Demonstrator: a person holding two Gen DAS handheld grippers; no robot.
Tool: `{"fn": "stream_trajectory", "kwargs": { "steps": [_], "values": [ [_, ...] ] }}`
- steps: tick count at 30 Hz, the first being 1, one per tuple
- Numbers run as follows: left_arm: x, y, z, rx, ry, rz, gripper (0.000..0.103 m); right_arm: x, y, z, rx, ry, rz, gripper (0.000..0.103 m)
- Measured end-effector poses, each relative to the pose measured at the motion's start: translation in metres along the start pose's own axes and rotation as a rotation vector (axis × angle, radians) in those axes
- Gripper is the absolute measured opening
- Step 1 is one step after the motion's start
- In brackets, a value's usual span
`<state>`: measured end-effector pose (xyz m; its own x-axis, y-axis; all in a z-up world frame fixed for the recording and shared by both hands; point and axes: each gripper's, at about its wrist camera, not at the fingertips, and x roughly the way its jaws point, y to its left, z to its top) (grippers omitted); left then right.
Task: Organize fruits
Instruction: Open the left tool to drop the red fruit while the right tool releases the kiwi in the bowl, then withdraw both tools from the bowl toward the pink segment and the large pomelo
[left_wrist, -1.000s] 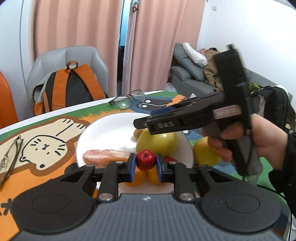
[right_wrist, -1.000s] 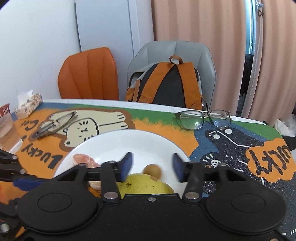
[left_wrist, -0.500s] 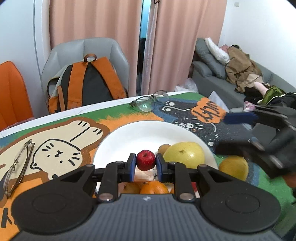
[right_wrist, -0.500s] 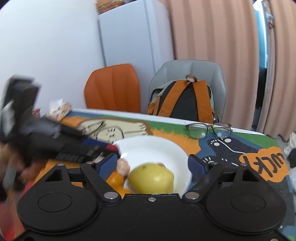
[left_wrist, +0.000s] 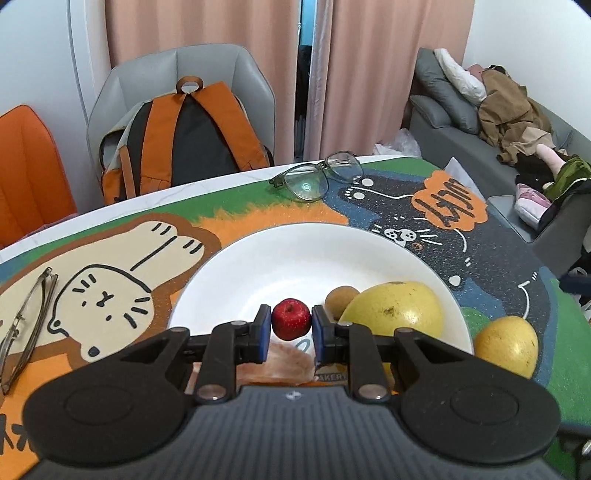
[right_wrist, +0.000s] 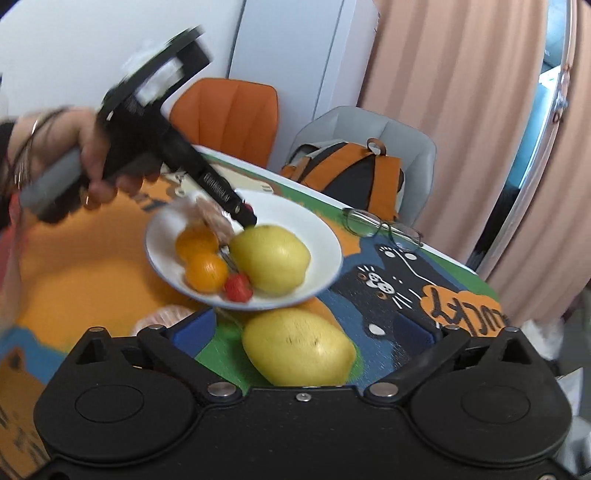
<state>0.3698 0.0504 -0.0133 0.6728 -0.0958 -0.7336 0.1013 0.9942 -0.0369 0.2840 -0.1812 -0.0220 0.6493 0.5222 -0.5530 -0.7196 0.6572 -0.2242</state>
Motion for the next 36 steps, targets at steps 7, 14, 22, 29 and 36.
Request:
{"fn": "stream_trajectory", "kwargs": {
  "steps": [7,14,22,29,36],
  "values": [
    [0.011,-0.003,0.003,-0.029,0.038,0.035,0.022,0.015,0.019,-0.014,-0.095,0.038,-0.024,0.103],
    [0.012,-0.003,0.003,-0.041,0.052,0.04,0.022,0.031,0.023,-0.016,-0.109,0.064,-0.038,0.103],
    [0.007,-0.006,-0.001,-0.023,0.031,0.048,0.038,0.04,0.02,-0.019,-0.099,0.066,-0.06,0.095],
    [-0.012,-0.008,-0.014,0.031,-0.036,0.07,0.056,0.043,0.02,-0.02,-0.078,0.061,-0.074,0.08],
    [-0.035,-0.003,-0.028,0.037,-0.068,0.032,0.062,0.041,0.021,-0.021,-0.074,0.059,-0.08,0.079]
  ]
}}
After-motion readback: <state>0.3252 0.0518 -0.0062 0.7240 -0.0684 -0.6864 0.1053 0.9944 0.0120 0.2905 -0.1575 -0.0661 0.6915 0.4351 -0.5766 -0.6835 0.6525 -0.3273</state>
